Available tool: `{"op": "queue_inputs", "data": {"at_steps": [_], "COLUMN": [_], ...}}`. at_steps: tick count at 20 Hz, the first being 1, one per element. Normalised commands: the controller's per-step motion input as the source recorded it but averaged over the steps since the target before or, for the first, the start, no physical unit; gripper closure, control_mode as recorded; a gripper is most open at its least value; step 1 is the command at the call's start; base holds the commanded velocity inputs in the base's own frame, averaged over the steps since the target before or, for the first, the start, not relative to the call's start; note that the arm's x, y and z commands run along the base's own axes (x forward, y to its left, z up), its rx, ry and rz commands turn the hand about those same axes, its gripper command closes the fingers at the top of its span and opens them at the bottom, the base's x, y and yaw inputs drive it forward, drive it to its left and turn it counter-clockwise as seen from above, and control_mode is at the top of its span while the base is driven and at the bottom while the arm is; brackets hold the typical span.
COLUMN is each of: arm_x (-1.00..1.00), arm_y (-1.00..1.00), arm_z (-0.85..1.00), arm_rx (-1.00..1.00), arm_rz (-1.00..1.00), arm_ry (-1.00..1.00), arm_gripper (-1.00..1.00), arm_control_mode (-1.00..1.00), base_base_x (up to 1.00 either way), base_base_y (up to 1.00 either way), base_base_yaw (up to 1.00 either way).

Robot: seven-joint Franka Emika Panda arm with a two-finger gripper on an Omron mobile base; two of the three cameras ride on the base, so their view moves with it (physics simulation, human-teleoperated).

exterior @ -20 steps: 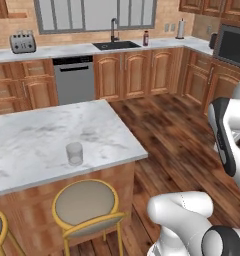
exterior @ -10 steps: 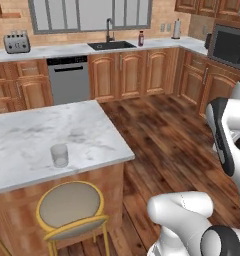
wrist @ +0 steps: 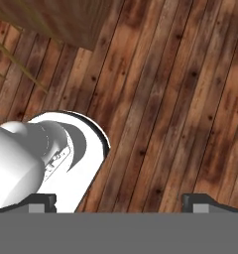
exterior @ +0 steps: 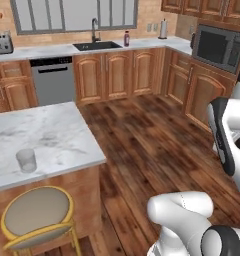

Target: There is a wine glass and glass cup on the dining counter. Place the wine bottle next to the wine glass and the juice bottle next to the glass cup.

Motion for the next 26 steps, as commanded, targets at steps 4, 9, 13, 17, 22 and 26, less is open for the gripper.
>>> {"op": "queue_inputs", "data": {"at_steps": [4,9,13,17,22,26], "arm_x": [0.0,0.0,0.0,0.0,0.0,0.0], "arm_y": [0.0,0.0,0.0,0.0,0.0,0.0], "arm_z": [0.0,0.0,0.0,0.0,0.0,0.0], "arm_rx": [0.0,0.0,0.0,0.0,0.0,0.0], "arm_rz": [0.0,0.0,0.0,0.0,0.0,0.0], "arm_ry": [0.0,0.0,0.0,0.0,0.0,0.0], "arm_gripper": [-1.0,-1.0,-1.0,-1.0,-1.0,-1.0], "arm_control_mode": [1.0,1.0,1.0,1.0,1.0,1.0], "base_base_x": [0.48,0.62,0.73,0.8,0.75,0.74], "base_base_y": [-0.46,-0.4,-0.35,-0.3,-0.33,-0.36], "base_base_yaw": [-0.04,0.0,0.0,0.0,0.0,0.0]}}
